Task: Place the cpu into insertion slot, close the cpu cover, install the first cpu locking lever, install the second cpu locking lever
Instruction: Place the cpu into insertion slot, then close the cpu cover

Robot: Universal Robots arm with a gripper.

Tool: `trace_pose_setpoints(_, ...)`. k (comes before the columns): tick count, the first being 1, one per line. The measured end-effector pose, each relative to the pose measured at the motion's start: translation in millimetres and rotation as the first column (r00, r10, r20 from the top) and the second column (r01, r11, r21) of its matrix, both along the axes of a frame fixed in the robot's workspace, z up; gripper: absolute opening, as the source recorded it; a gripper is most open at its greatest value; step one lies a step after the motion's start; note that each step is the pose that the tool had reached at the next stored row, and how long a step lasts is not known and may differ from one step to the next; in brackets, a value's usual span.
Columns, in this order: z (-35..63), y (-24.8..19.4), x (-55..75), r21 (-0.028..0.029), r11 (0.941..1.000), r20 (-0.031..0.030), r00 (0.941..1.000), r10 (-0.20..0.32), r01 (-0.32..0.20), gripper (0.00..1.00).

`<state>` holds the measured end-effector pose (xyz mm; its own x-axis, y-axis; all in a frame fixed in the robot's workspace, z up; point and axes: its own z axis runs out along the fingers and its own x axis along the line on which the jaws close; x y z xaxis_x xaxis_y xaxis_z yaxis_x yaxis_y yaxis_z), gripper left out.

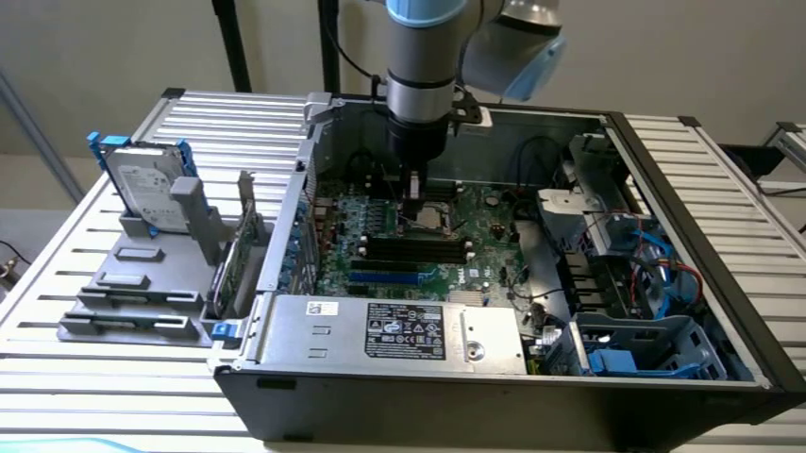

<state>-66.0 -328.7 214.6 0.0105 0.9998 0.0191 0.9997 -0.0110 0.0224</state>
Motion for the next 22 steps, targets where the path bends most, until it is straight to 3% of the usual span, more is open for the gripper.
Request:
trace_pose_setpoints(3,3.3,-1.5,-11.9,0.0000,1.0000,0.0000,1.0000,0.000,0.000,0.12)
trace_pose_setpoints(22,6.2,-1.7,-16.1,0.0001,1.0000,0.0001,1.0000,0.000,0.000,0.11)
